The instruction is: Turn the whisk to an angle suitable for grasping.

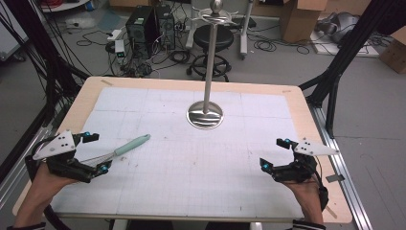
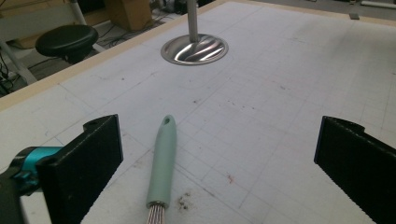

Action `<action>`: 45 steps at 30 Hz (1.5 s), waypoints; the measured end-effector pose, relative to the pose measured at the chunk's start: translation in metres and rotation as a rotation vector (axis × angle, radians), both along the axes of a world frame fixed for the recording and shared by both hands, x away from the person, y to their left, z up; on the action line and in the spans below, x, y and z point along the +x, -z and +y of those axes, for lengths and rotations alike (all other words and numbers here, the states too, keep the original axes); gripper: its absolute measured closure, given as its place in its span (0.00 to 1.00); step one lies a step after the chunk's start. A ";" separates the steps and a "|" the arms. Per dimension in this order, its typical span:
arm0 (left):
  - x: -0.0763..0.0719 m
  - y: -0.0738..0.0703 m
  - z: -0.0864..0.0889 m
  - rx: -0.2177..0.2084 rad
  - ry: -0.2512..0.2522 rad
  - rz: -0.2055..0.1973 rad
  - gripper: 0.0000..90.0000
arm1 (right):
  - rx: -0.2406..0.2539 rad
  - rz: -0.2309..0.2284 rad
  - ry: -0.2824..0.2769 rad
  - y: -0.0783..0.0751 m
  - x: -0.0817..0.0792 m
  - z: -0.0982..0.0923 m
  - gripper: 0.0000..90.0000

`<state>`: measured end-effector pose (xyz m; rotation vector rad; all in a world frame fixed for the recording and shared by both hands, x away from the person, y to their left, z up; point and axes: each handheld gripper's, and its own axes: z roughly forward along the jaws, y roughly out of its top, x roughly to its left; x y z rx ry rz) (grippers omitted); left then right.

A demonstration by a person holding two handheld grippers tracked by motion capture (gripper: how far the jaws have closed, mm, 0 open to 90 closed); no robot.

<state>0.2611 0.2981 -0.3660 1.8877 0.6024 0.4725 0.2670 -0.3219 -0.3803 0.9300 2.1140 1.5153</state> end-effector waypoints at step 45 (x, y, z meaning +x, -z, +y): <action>0.080 -0.002 -0.026 0.293 0.060 0.243 0.02 | -0.013 0.007 -0.037 -0.002 0.003 0.003 0.00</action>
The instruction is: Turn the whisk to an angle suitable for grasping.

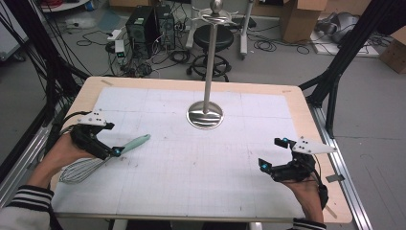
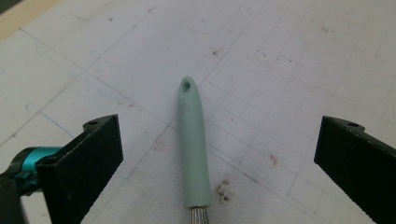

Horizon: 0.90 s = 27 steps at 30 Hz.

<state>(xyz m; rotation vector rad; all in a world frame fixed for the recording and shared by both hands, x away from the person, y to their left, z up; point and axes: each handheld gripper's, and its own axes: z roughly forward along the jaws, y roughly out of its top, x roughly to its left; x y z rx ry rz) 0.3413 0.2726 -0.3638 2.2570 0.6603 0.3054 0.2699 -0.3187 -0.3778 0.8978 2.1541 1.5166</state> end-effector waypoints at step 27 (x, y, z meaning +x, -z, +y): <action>0.023 0.035 -0.014 0.176 0.018 0.150 0.08 | 0.000 0.003 -0.006 0.000 0.000 -0.001 0.00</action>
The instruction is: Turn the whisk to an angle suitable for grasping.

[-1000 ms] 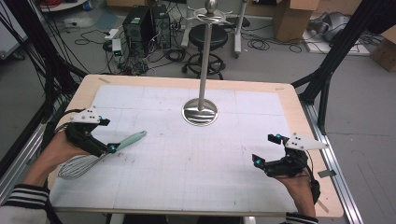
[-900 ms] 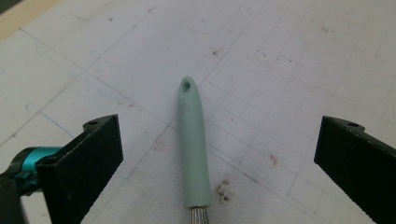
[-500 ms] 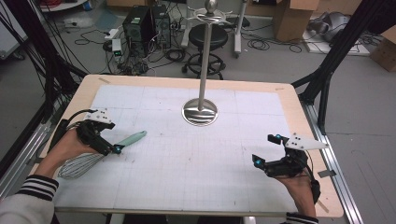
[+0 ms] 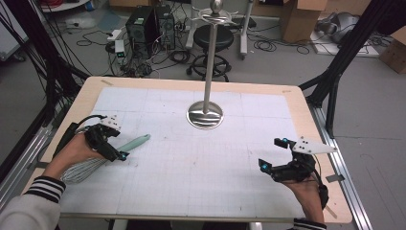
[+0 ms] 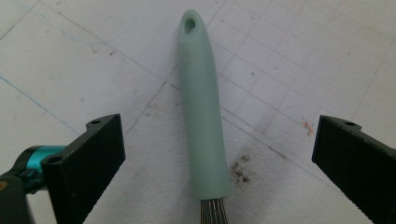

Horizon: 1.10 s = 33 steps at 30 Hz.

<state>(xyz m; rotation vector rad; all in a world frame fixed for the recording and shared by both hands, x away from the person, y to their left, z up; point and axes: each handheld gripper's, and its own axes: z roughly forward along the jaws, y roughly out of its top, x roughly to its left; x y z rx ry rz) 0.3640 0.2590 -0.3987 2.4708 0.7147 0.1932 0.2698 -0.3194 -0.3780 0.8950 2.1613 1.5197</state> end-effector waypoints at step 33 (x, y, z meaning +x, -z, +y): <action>0.004 0.013 -0.007 0.100 -0.006 0.146 0.65 | 0.002 0.010 0.002 0.001 0.000 0.000 0.00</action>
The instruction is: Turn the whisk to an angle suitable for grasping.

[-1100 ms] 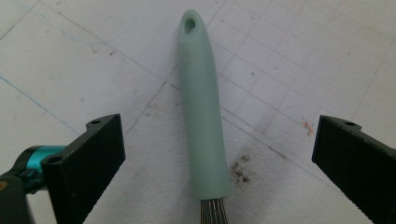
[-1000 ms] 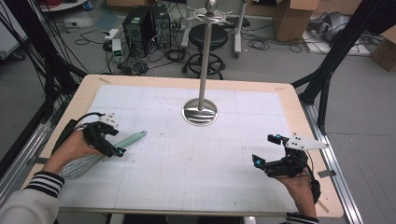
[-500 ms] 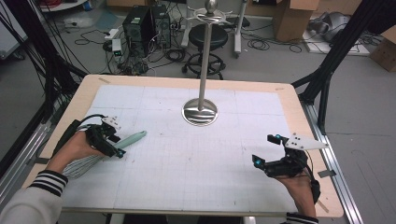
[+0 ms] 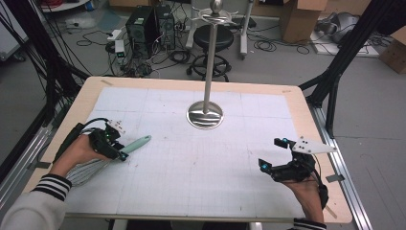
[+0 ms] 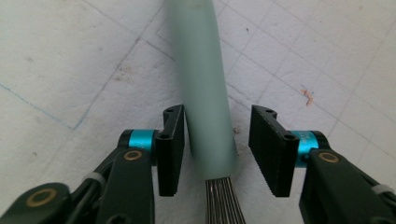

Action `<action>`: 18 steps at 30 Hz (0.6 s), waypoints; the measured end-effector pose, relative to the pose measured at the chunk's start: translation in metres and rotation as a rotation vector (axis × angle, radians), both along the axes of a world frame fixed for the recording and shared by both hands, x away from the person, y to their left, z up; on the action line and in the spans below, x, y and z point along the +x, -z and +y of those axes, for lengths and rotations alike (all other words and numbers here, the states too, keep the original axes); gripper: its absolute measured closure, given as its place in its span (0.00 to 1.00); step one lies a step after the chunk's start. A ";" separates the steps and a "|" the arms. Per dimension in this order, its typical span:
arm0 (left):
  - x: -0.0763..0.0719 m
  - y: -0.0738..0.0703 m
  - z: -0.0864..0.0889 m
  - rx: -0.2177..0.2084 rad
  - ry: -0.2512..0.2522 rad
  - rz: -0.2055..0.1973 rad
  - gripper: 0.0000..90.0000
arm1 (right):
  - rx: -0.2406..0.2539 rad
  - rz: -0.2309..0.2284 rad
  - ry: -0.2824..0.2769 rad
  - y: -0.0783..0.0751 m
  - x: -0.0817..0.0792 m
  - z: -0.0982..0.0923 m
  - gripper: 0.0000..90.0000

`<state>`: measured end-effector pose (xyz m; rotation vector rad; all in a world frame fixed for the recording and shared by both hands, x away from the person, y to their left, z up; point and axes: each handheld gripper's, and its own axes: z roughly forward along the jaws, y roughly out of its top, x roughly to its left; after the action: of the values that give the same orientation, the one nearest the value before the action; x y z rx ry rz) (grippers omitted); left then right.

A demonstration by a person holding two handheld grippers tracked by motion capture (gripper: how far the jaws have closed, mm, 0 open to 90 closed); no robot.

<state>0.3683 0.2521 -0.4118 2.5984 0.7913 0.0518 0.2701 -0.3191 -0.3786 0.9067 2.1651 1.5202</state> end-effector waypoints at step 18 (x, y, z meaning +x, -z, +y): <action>-0.009 -0.010 -0.005 -0.039 0.053 -0.024 0.77 | 0.002 -0.006 0.003 -0.001 0.000 -0.001 0.00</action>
<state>0.3590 0.2466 -0.4017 2.5755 0.7069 0.0517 0.2702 -0.3204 -0.3780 0.9042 2.1572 1.5224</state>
